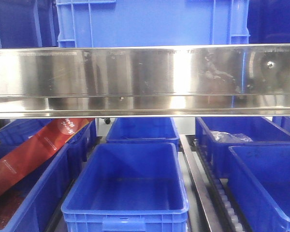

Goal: Place valve from conveyor to right shelf box

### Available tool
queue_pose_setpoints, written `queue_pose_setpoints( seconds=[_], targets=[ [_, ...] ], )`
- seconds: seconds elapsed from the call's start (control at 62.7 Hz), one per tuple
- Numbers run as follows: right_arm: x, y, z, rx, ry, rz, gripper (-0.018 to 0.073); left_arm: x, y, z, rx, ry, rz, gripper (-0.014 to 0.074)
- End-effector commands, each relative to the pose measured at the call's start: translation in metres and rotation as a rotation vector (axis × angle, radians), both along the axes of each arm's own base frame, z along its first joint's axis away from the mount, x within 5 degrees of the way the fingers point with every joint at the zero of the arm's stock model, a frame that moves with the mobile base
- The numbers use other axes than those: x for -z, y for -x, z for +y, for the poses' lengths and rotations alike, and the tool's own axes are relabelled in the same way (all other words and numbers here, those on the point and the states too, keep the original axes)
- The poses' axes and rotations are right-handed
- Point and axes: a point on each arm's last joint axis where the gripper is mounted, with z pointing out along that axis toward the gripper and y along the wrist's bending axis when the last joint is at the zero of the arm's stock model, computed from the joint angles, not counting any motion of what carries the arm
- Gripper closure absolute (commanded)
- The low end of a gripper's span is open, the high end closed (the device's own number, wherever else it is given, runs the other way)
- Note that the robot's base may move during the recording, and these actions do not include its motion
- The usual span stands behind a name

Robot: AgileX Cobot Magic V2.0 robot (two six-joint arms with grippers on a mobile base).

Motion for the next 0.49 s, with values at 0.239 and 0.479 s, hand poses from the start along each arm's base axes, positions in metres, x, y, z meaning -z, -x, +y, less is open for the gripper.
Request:
queue_pose_setpoints(
  seconds=[0.239, 0.479],
  targets=[
    [0.0028, 0.0095, -0.0010, 0.001, 0.000, -0.024, 0.0727, -0.0025, 0.0009, 0.0012, -0.007, 0.017, -0.022, 0.0708],
    [-0.0010, 0.0097, -0.0012, 0.004, -0.005, -0.066, 0.0727, -0.0025, 0.0009, 0.0012, -0.007, 0.017, -0.022, 0.0708]
  ],
)
